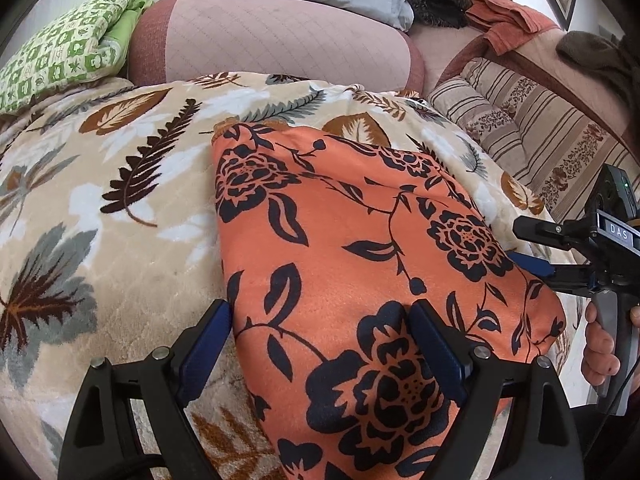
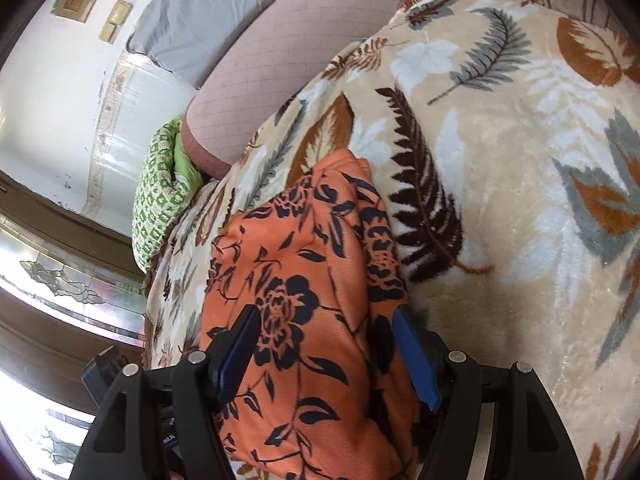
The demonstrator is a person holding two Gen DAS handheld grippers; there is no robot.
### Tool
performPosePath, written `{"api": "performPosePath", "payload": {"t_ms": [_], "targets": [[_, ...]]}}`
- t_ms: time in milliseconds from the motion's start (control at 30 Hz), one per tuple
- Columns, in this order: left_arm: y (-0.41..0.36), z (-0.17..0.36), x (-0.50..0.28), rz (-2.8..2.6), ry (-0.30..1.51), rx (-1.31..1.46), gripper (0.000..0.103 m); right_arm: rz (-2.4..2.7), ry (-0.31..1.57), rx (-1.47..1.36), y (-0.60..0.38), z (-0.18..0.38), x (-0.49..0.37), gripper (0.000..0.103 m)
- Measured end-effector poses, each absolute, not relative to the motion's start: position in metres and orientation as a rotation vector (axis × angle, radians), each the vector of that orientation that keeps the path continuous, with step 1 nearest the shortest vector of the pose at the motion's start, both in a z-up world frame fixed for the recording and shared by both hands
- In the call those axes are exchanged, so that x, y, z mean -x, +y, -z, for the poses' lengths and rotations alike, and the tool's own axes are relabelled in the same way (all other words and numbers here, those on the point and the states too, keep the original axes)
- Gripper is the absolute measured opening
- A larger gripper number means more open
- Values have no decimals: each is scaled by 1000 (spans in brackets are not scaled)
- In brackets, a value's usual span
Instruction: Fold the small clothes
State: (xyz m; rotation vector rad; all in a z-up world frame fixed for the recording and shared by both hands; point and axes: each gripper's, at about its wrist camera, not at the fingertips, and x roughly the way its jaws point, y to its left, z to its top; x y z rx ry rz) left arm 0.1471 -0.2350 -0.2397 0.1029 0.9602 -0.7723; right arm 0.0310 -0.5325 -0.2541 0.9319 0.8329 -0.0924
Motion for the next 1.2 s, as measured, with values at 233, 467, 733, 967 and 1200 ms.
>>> {"api": "performPosePath", "payload": {"t_ms": [233, 467, 733, 967, 1200], "targets": [[-238, 241, -149, 773, 962, -106, 93, 57, 859, -935, -536, 260, -25, 74], [-239, 240, -157, 802, 992, -80, 94, 33, 919, -925, -528, 271, -32, 74], [-224, 234, -177, 793, 1004, -30, 94, 70, 915, -936, -538, 273, -30, 74], [-238, 251, -178, 910, 1114, -45, 94, 58, 944, -995, -546, 287, -34, 78], [-240, 255, -182, 947, 1140, -43, 95, -54, 920, -1055, -539, 291, -48, 85]]}}
